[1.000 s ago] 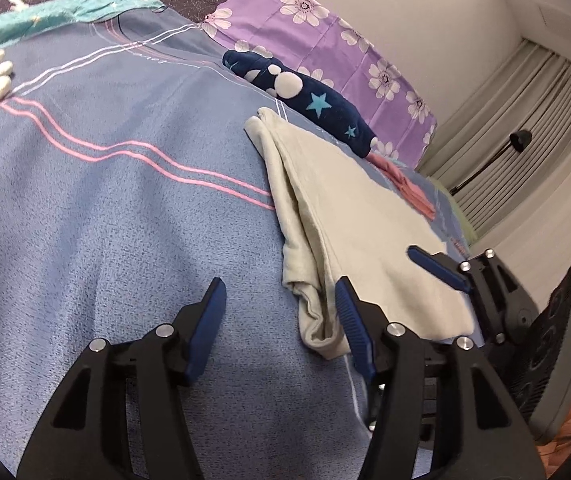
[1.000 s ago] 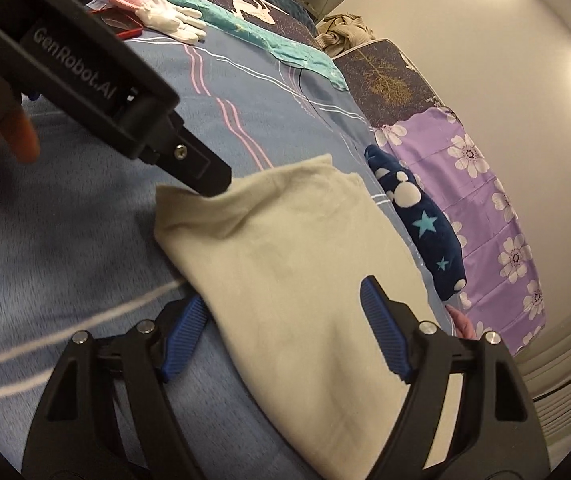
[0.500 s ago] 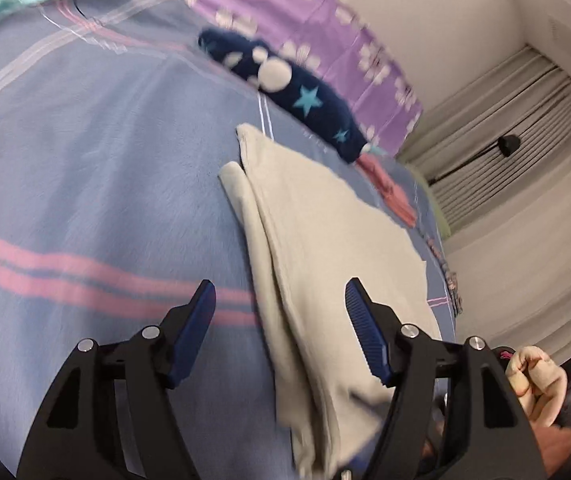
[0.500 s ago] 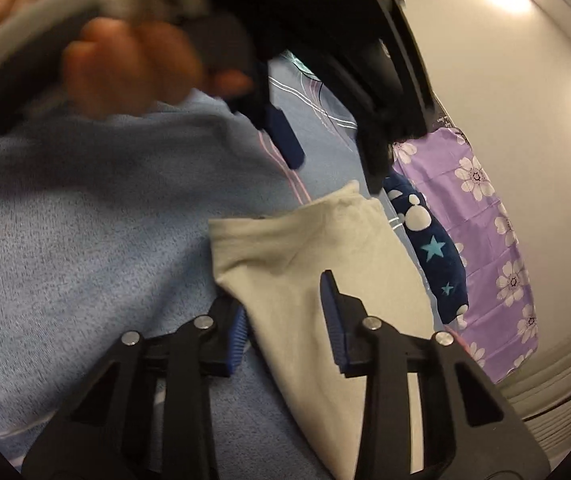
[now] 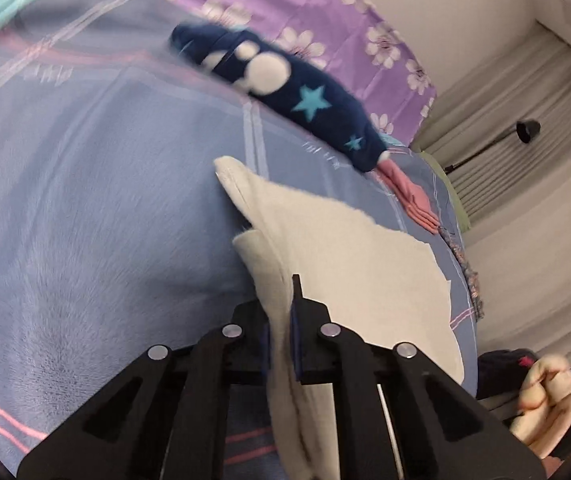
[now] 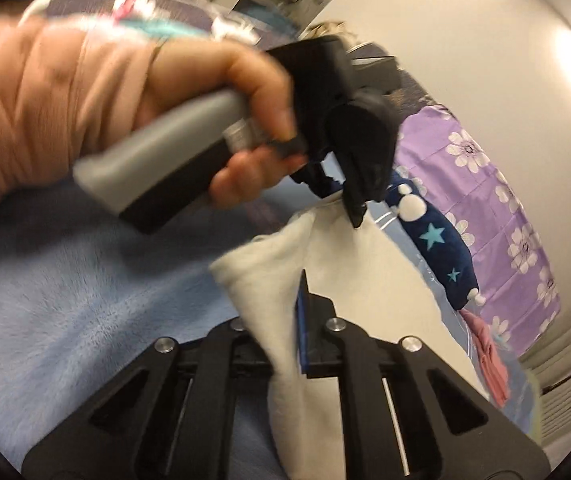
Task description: Fold small clothes
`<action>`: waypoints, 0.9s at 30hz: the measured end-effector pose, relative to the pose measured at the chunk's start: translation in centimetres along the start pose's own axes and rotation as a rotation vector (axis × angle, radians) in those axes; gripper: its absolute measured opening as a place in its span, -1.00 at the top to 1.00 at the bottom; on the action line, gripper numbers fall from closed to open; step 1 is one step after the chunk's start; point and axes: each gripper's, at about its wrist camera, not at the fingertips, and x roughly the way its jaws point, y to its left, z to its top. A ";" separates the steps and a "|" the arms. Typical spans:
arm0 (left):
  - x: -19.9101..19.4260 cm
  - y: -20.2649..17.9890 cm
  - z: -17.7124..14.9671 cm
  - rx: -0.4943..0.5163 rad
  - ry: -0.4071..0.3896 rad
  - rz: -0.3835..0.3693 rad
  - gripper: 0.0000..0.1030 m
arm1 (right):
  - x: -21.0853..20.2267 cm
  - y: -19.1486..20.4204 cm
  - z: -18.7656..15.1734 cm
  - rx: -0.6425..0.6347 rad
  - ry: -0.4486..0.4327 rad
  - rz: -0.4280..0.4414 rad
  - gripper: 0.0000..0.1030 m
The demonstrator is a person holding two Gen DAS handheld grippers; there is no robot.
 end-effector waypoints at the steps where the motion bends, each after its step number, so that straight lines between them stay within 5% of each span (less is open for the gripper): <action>1: -0.2 -0.9 0.3 0.005 -0.005 -0.004 0.85 | -0.5 -0.6 0.0 0.025 -0.008 0.004 0.87; 11: 0.9 -11.3 2.0 0.134 -0.013 0.021 0.85 | -5.4 -11.1 -3.9 0.418 -0.051 0.060 0.89; 19: 5.4 -20.6 1.1 0.245 -0.003 0.031 0.85 | -8.1 -18.5 -12.1 0.710 -0.070 0.113 0.90; 27: 13.7 -28.9 -1.0 0.338 0.099 0.025 0.85 | -9.9 -23.2 -20.8 0.900 -0.040 0.076 0.90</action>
